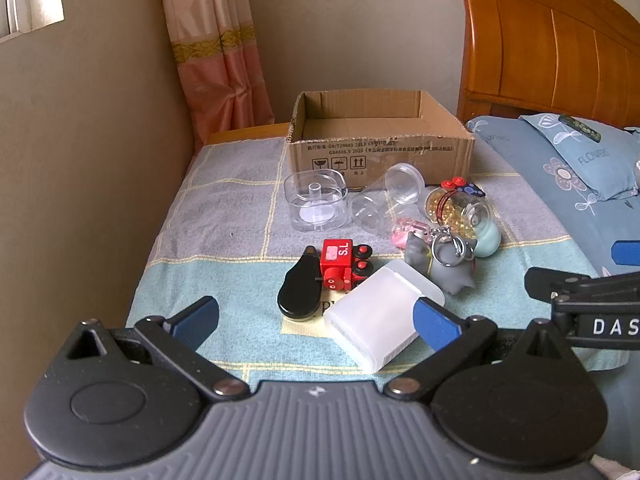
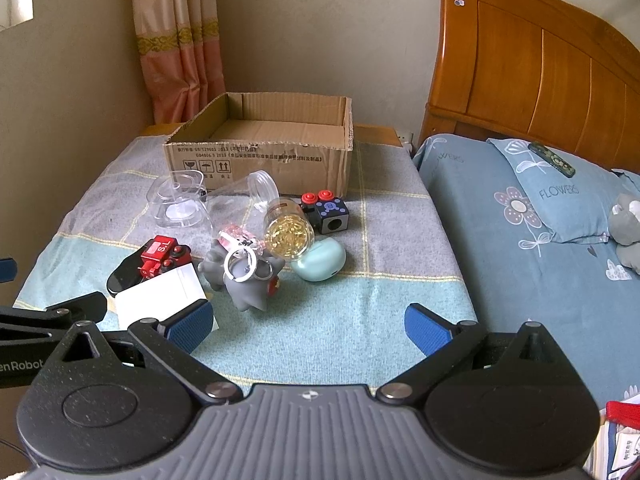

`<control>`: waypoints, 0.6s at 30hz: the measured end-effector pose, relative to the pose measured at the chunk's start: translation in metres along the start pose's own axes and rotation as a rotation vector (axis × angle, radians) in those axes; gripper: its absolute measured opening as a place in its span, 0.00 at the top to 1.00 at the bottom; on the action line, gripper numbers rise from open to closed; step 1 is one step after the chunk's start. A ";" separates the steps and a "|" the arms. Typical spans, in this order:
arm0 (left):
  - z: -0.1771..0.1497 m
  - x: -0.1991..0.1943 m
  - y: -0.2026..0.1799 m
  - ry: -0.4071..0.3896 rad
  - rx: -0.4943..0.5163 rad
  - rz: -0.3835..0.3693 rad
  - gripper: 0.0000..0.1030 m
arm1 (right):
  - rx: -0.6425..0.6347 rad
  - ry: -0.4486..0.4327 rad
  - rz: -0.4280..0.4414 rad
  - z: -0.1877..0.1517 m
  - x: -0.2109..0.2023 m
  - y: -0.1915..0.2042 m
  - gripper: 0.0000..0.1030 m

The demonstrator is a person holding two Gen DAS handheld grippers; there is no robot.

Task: Organize rigid objects
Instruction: 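Move left tool toward black oval object while right tool approaches white translucent box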

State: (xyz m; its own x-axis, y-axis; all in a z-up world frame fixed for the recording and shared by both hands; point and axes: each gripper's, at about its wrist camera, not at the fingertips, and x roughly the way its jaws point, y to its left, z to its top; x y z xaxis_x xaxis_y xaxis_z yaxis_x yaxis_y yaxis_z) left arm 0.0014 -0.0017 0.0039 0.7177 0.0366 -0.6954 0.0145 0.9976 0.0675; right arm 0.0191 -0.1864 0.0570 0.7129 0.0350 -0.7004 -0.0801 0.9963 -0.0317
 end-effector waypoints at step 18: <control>-0.003 0.001 0.006 0.003 -0.010 -0.018 0.01 | -0.014 -0.006 0.001 0.000 -0.002 0.006 0.00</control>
State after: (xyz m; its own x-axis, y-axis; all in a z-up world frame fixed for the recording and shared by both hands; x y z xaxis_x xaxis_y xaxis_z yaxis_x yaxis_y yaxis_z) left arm 0.0003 0.0044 0.0014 0.7156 0.0184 -0.6983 0.0205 0.9987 0.0473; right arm 0.0176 -0.1804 0.0583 0.7170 0.0363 -0.6961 -0.0906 0.9950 -0.0414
